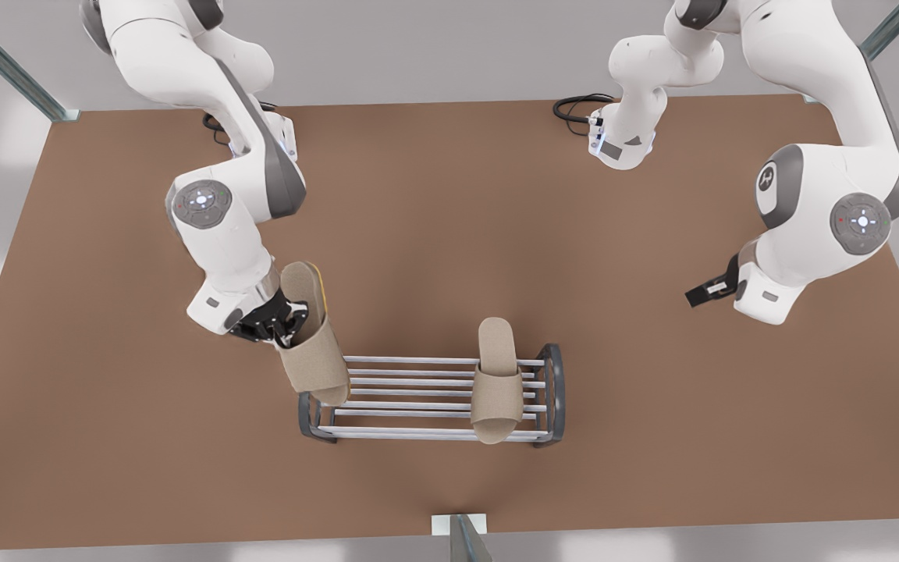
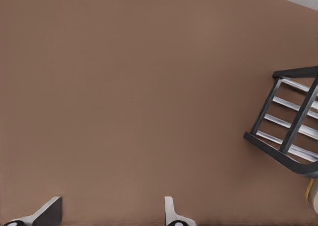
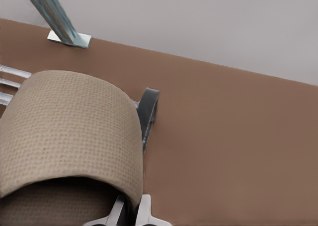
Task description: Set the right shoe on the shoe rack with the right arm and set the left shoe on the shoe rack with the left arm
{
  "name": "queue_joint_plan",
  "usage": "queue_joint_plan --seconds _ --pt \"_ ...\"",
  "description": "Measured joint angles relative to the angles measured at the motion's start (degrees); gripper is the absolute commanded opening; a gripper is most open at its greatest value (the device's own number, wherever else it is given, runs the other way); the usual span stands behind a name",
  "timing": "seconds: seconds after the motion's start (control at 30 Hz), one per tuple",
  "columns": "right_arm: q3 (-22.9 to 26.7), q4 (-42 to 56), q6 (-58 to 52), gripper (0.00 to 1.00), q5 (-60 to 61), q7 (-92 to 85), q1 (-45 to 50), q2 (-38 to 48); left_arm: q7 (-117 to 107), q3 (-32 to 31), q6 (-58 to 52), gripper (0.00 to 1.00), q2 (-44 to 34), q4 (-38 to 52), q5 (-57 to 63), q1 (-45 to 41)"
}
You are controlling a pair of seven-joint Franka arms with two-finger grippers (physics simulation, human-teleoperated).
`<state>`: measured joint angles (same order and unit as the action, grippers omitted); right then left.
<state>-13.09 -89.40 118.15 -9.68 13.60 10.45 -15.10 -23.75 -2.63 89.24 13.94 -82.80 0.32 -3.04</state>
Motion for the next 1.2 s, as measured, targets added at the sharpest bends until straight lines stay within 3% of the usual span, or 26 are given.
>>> queue_joint_plan --seconds 0.3,0.5,1.2 --pt "0.79 10.24 -4.95 0.21 -3.92 12.84 8.83 -7.75 7.4 0.0 -1.31 1.0 0.59 0.07 0.07 -0.04" --pt "4.54 15.92 -5.35 0.21 -6.71 20.1 9.15 -13.75 10.47 0.0 -1.54 1.0 0.62 0.06 0.11 -0.1" --pt "5.59 15.81 0.92 0.21 -12.01 38.5 14.59 -19.33 15.03 0.09 -1.61 1.0 1.58 -0.01 0.27 -0.21"
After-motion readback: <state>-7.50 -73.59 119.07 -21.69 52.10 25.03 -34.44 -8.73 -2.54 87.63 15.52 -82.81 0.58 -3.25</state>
